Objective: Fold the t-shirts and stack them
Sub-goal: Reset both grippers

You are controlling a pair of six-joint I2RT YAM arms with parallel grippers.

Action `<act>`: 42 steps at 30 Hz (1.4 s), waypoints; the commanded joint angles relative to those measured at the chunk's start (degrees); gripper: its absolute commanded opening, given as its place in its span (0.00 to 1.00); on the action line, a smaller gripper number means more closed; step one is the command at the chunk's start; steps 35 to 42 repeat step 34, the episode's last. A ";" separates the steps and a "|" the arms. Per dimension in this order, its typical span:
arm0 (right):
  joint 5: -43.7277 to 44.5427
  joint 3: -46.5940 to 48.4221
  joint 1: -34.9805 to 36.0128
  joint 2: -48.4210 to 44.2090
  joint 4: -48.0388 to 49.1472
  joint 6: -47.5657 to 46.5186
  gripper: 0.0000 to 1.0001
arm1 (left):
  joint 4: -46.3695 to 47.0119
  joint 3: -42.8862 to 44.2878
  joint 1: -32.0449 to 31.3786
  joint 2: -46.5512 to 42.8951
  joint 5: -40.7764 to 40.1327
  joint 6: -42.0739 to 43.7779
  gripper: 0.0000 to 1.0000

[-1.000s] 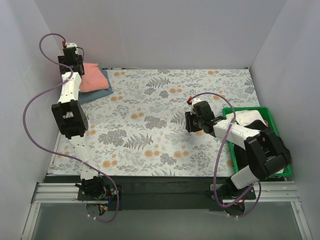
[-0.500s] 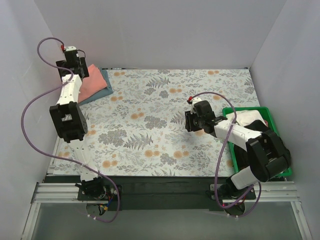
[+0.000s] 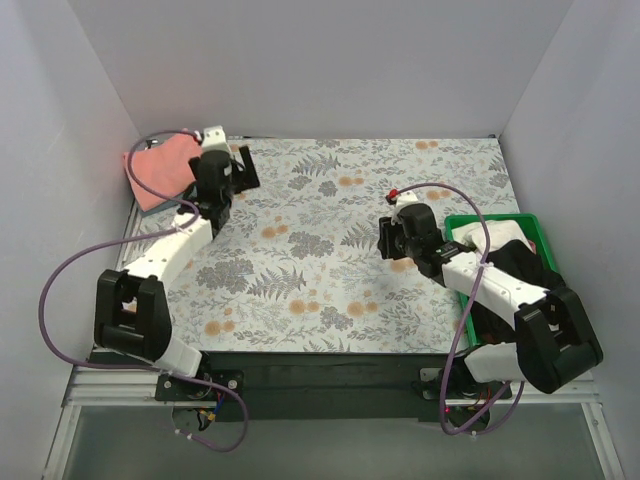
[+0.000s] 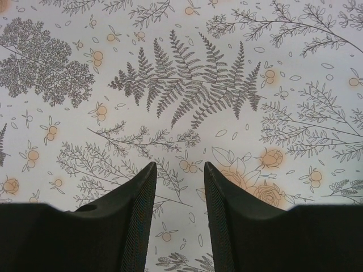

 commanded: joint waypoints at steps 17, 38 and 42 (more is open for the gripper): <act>5.12 -4.09 -0.08 -5.10 7.24 -0.83 0.46 | 12.49 -23.48 -24.99 -8.85 -3.08 -11.86 0.88; 6.70 -5.15 -0.08 -6.15 8.47 -0.22 0.46 | 10.65 -28.06 -25.08 -23.89 -10.03 -8.08 0.90; 6.70 -5.15 -0.08 -6.15 8.47 -0.22 0.46 | 10.65 -28.06 -25.08 -23.89 -10.03 -8.08 0.90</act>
